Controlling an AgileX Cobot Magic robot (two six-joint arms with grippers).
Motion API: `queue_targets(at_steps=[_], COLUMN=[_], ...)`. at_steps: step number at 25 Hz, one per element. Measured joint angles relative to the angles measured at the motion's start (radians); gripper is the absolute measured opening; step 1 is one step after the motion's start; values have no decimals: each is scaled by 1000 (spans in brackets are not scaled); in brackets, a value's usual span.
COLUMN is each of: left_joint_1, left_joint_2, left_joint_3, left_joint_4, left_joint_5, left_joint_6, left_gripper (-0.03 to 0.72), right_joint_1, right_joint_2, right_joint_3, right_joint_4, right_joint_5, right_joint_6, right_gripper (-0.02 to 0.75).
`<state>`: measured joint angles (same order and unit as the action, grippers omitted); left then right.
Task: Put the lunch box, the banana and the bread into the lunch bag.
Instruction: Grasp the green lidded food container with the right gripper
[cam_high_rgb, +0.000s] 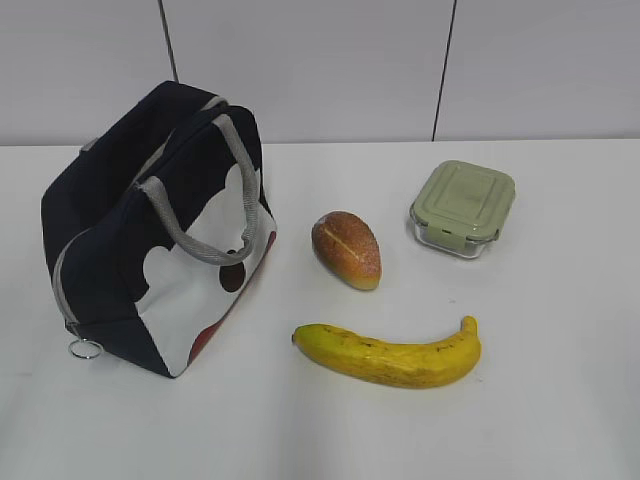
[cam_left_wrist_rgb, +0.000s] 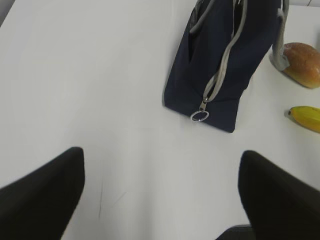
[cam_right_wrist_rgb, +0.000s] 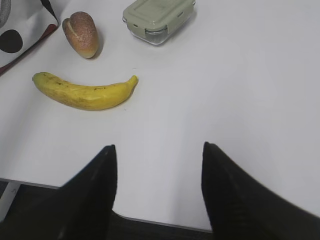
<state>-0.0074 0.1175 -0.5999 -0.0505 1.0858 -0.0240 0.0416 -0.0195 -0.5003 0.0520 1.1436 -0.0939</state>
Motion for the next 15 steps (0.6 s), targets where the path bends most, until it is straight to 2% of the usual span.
queue_targets(at_steps=[6, 15], left_joint_1=[0, -24], left_joint_2=[288, 749], left_joint_3=[-154, -469], left_joint_4=[-26, -190], left_joint_5=[-59, -75], left_joint_6=[12, 120], left_gripper=[577, 560], right_joint_1=[0, 0], right_joint_2=[0, 0], right_joint_3=[0, 0], right_joint_4=[0, 0], right_joint_5=[0, 0], right_joint_6=[1, 1], right_gripper=[404, 404])
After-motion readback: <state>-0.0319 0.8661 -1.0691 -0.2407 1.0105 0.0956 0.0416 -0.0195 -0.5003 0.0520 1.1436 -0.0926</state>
